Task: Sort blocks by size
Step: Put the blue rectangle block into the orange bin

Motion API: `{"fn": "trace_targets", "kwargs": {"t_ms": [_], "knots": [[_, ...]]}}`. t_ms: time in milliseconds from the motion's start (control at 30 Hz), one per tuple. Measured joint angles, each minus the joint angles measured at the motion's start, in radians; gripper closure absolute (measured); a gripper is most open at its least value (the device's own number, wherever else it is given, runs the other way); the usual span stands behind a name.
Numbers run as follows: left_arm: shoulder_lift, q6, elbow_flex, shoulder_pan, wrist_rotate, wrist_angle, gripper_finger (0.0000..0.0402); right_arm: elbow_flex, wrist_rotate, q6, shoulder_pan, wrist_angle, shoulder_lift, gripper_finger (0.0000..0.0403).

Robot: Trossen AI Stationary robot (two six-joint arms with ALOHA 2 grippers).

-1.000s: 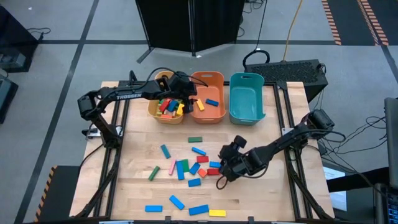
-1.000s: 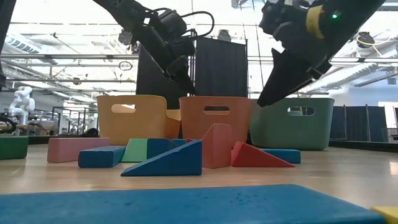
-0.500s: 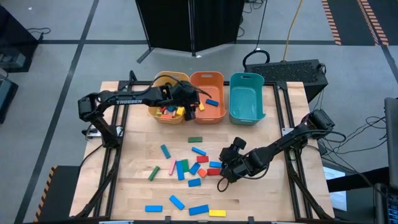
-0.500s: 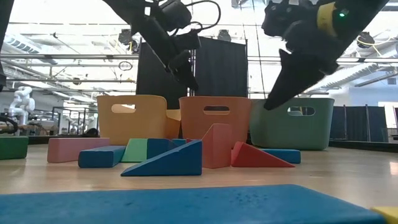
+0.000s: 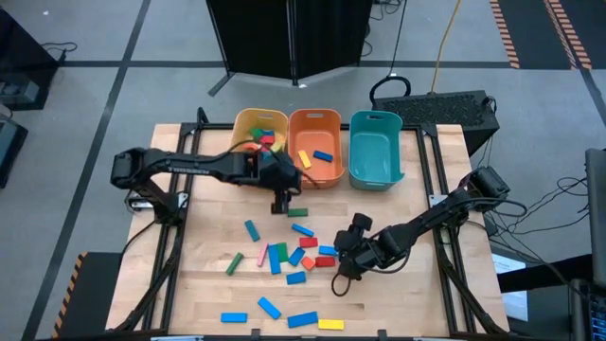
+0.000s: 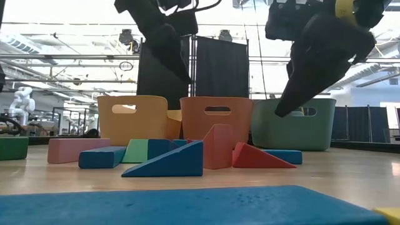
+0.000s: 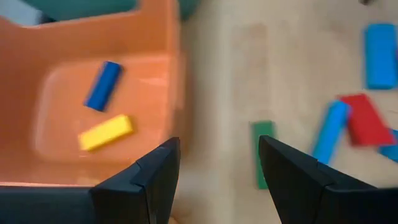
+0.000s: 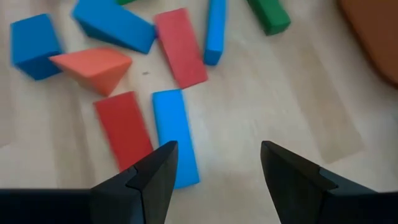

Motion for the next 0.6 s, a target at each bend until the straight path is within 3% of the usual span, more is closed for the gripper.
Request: {"fn": "trace_targets", "kwargs": {"t_ms": [133, 600], "knots": [[0.0, -0.024, -0.057, -0.066, 0.023, 0.062, 0.0182, 0.0, -0.075, -0.041, 0.003, 0.027, 0.008, 0.0184], [0.001, -0.149, -0.318, -0.211, 0.056, 0.463, 0.0182, 0.0, -0.103, -0.124, 0.005, 0.116, 0.139, 0.0184]]}}
